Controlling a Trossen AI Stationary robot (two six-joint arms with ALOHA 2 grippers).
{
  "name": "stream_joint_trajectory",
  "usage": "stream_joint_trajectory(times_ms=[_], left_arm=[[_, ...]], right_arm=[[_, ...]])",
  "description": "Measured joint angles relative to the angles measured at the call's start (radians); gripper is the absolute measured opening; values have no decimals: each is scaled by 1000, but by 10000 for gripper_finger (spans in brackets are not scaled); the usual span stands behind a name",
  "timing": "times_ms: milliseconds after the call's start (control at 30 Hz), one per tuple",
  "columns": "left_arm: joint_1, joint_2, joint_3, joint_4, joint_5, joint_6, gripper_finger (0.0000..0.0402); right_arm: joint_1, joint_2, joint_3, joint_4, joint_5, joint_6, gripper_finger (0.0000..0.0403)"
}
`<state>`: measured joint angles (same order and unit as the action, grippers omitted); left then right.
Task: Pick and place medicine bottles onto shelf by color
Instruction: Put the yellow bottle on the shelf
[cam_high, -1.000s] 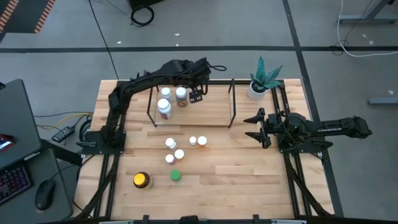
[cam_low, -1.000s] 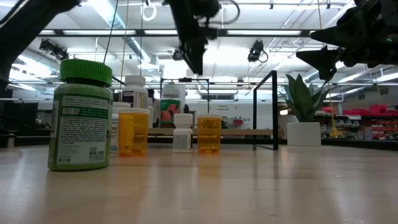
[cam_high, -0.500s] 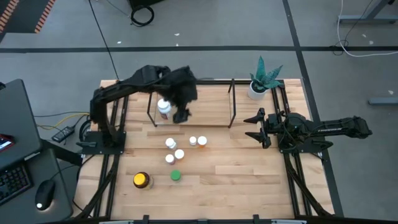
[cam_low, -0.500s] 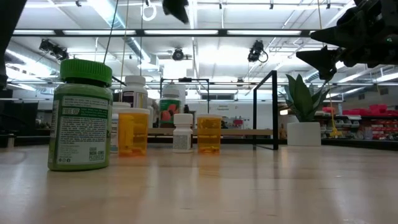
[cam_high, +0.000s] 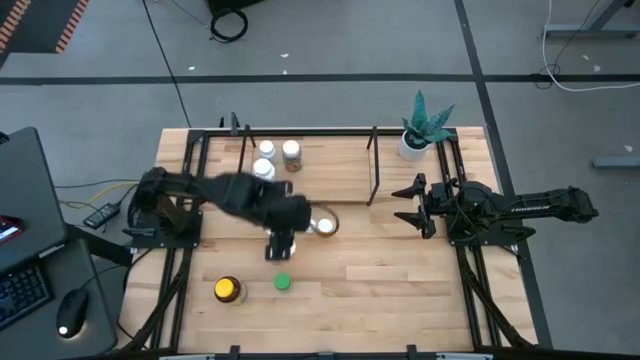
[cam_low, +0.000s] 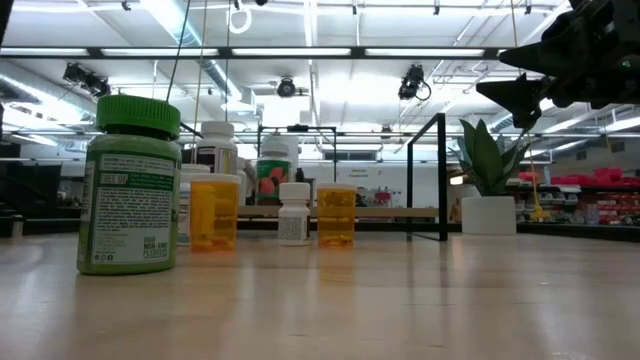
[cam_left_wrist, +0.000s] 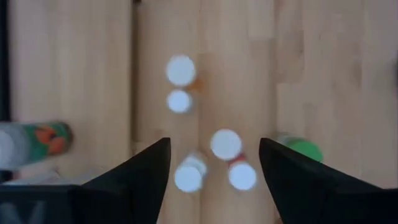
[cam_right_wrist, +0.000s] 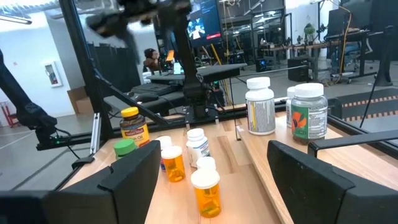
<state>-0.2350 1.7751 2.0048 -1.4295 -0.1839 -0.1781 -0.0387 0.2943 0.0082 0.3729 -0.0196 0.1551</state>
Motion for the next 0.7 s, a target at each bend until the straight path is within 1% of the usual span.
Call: stream_joint_trajectory(times_ms=[67,233,400,533,700], left_arm=[[-43,-4,-52,37,-3,-65,239],[-149,-2,-152,40,12,-277,220],[-251,-3,-172,7,17,-551,213],[-329,-2,-173,-29,3,-753,232],[-410,-2,-173,-71,-26,-930,286]], right_arm=[[0,0,0,0,0,0,303],[0,0,0,0,0,0,303],[0,0,0,-1,0,0,303],[0,0,0,0,0,0,303],[0,0,0,0,0,0,303]])
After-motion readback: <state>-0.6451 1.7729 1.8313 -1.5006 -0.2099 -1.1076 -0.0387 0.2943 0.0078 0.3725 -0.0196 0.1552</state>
